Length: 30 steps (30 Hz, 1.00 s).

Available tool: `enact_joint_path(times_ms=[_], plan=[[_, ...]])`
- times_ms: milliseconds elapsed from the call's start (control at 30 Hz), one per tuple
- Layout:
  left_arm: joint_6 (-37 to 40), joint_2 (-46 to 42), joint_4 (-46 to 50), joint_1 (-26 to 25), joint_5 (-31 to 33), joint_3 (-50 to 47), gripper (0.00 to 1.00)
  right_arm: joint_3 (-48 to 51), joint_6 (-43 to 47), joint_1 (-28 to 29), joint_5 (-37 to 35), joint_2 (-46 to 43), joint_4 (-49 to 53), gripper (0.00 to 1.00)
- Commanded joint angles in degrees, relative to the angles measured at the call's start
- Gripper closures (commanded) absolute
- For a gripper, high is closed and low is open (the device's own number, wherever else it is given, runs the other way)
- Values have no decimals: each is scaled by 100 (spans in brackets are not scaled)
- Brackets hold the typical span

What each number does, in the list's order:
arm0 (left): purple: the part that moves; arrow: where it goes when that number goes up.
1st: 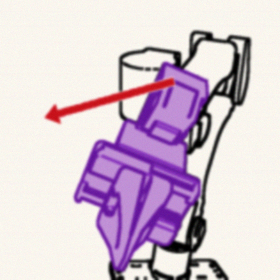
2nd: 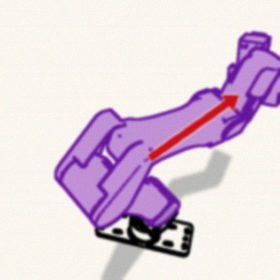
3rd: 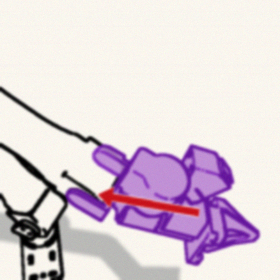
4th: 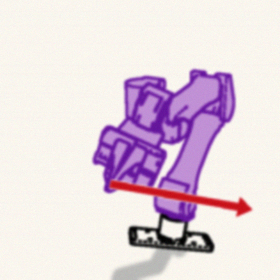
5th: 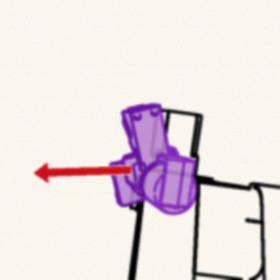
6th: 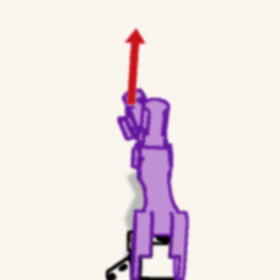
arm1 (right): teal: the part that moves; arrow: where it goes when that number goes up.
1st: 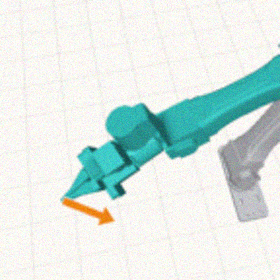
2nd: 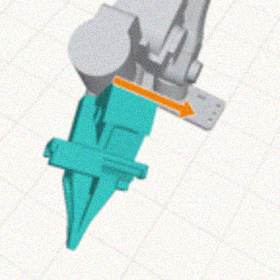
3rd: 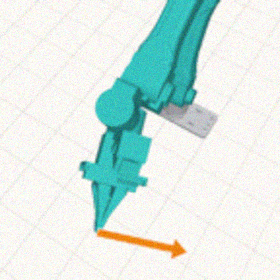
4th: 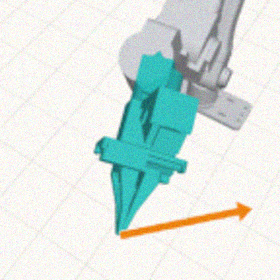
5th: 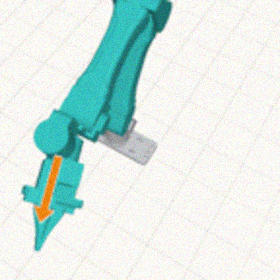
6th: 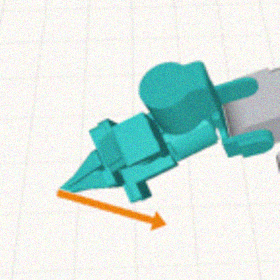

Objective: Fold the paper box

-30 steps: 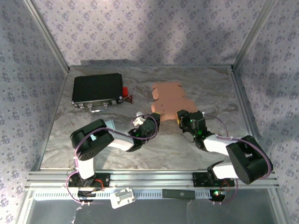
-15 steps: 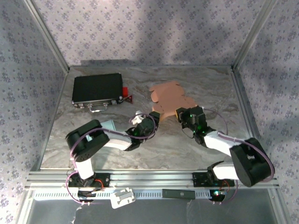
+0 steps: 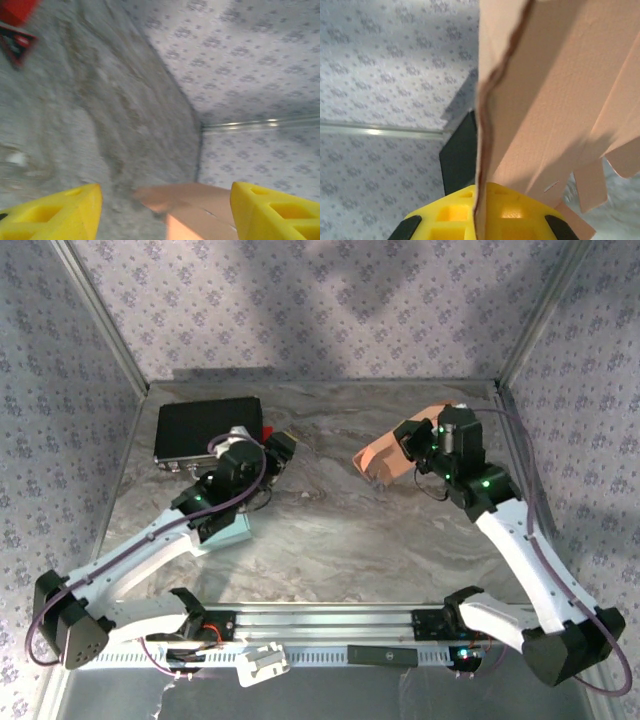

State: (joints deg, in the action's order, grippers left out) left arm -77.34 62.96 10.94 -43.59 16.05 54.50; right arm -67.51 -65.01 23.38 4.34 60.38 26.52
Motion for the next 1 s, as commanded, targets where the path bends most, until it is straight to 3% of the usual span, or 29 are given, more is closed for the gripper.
enact_joint_path(times_ms=[0,67,167,467,733,967], plan=[[702,-275,1402,262,-258,-26,32,-940,305,314,-7,-290,2143,100],[844,-429,1513,416,-408,-109,33,-941,-86,518,-45,-471,2237,100],[1025,-435,1462,708,-954,-229,35,-346,-929,650,211,-440,1411,100],[1782,265,1553,830,-2046,242,43,-650,-2258,887,165,1871,11,100],[2157,193,1882,865,-1939,321,44,-703,-2897,929,262,3270,-1300,100],[2781,334,1908,914,-2247,395,46,-629,-3013,943,245,3748,-1520,100]])
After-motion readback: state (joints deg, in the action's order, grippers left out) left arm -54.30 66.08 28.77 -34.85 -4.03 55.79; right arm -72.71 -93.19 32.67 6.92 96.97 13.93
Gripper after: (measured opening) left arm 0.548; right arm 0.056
